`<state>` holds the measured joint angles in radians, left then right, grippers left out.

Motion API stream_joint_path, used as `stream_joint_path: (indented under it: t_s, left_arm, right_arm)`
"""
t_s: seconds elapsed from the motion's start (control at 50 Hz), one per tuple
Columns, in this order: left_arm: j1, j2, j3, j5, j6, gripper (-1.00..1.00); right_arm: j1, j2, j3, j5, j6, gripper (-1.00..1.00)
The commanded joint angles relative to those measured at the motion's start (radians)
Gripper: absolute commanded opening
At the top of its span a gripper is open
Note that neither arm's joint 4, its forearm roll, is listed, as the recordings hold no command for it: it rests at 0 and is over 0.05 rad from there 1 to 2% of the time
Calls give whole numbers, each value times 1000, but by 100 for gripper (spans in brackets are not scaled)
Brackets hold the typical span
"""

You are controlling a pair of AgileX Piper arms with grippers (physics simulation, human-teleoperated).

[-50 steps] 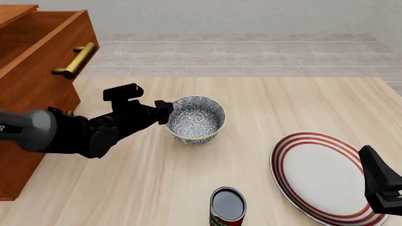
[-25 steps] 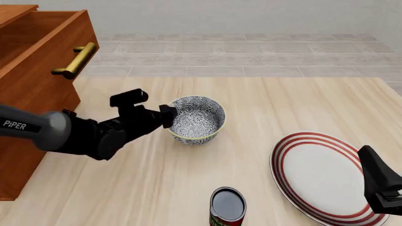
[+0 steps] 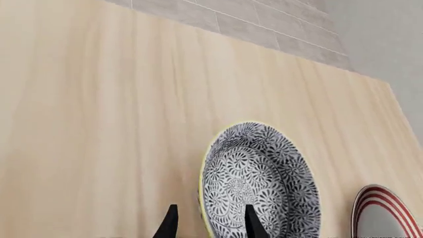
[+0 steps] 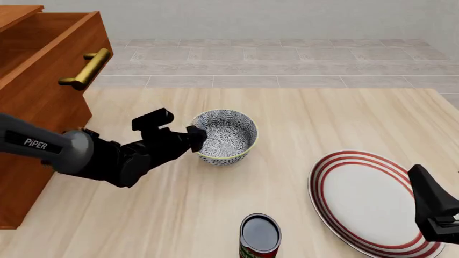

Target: Put the bowl on top of the cabinet.

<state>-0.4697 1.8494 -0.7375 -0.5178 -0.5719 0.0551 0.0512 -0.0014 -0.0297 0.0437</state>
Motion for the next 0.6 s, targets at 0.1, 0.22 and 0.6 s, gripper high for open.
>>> stream_joint_path:
  t_s: [0.1,0.22,0.6]
  left_arm:
    - [-33,38,1,-21,-67,100]
    - [-44,52,0,-32,-92,100]
    - [-37,63,-8,-31,-86,100]
  right_arm:
    - [-2,2,0,0,4,100]
    - [-3,-4,0,6,4,100]
    - [-4,-14,0,16,3,100]
